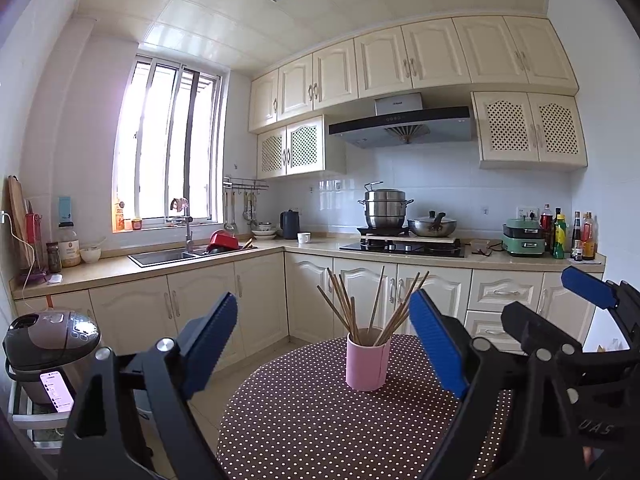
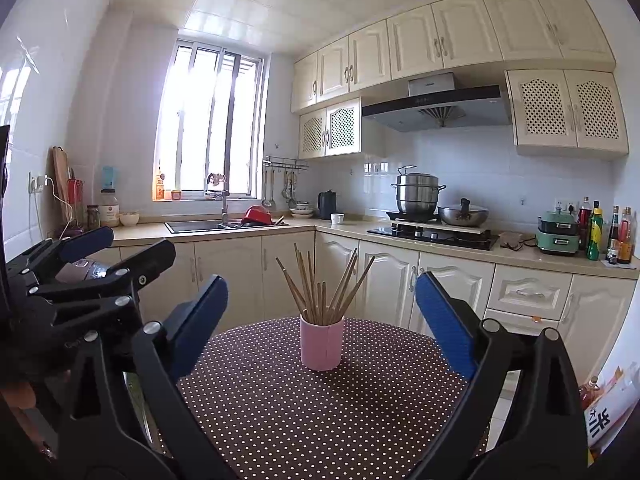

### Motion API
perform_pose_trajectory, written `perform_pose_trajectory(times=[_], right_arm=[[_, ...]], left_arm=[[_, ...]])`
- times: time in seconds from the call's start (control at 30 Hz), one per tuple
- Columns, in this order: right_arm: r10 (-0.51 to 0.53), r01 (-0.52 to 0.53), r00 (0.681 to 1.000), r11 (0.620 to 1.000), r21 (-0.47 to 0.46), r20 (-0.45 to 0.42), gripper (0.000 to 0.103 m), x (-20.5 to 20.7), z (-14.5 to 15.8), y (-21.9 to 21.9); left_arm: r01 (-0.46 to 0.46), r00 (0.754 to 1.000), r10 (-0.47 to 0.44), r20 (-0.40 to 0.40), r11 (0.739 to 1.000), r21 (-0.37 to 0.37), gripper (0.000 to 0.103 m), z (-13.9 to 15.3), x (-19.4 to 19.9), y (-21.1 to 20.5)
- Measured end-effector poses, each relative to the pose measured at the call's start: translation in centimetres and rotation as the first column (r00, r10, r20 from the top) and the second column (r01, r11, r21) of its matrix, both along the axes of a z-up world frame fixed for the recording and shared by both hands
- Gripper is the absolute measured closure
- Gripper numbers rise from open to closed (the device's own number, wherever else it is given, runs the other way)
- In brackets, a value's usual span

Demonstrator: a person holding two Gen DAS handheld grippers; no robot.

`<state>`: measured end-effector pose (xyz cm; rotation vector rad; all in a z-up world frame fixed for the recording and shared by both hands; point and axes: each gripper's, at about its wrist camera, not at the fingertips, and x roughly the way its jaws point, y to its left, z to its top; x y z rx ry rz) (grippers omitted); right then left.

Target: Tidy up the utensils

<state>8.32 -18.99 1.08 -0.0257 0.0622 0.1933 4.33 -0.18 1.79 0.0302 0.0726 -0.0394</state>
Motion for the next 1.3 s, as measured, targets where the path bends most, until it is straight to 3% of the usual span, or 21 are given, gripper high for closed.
perform_pose_trajectory(times=[1.3], right_arm=[[0.009,-0.009,0.999,1.0,0.0,-0.04,0.01,1.7,-0.5,0.7]], left_arm=[[-0.023,0.999,0.023,-0.028,1.0,0.002,0.017,-1.0,1.9,0.0]])
